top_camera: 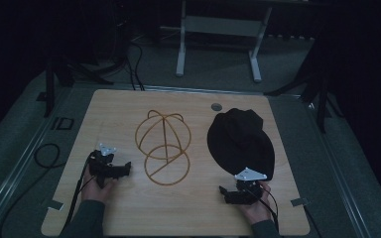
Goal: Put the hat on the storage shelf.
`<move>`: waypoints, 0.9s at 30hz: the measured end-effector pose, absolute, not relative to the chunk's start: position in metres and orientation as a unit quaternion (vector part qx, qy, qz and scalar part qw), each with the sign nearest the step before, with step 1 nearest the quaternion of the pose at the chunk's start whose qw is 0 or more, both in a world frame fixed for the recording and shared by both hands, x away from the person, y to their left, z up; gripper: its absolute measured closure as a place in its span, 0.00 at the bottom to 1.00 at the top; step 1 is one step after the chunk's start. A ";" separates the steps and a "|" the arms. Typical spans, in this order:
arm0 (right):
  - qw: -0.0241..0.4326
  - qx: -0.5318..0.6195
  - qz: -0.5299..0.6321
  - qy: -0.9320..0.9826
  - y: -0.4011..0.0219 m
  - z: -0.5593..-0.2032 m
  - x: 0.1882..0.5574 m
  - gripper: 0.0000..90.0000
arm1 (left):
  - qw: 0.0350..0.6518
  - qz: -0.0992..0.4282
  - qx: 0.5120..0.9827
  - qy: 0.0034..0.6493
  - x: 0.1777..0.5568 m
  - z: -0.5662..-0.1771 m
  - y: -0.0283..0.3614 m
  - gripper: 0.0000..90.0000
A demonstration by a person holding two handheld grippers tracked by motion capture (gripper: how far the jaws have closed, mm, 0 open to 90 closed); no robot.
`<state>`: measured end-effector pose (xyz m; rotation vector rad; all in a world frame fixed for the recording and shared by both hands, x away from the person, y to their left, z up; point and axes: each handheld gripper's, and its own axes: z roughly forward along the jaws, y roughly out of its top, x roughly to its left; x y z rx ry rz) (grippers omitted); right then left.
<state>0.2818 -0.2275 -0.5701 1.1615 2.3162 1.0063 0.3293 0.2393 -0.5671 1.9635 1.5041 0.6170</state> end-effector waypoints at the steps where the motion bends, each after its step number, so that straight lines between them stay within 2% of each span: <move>1: 0.180 0.411 0.356 0.820 -0.228 -0.570 0.282 0.15 | 0.292 0.231 0.737 0.564 0.329 -0.567 0.239 0.02; 12: 0.176 0.403 0.359 0.823 -0.229 -0.570 0.280 0.17 | 0.292 0.232 0.737 0.564 0.329 -0.567 0.239 0.02; 16: 0.174 0.407 0.354 0.824 -0.230 -0.568 0.280 0.24 | 0.292 0.232 0.737 0.564 0.329 -0.567 0.239 0.02; 19: 0.156 0.395 0.345 0.837 -0.233 -0.562 0.281 0.37 | 0.292 0.231 0.737 0.564 0.329 -0.567 0.239 0.02; 20: 0.156 0.395 0.345 0.837 -0.233 -0.562 0.281 0.37 | 0.292 0.231 0.737 0.564 0.329 -0.567 0.239 0.02; 22: 0.133 0.386 0.341 0.847 -0.237 -0.557 0.283 0.48 | 0.292 0.232 0.737 0.564 0.329 -0.567 0.239 0.02; 27: 0.143 0.358 0.314 0.868 -0.237 -0.544 0.283 0.48 | 0.292 0.231 0.737 0.564 0.329 -0.567 0.239 0.02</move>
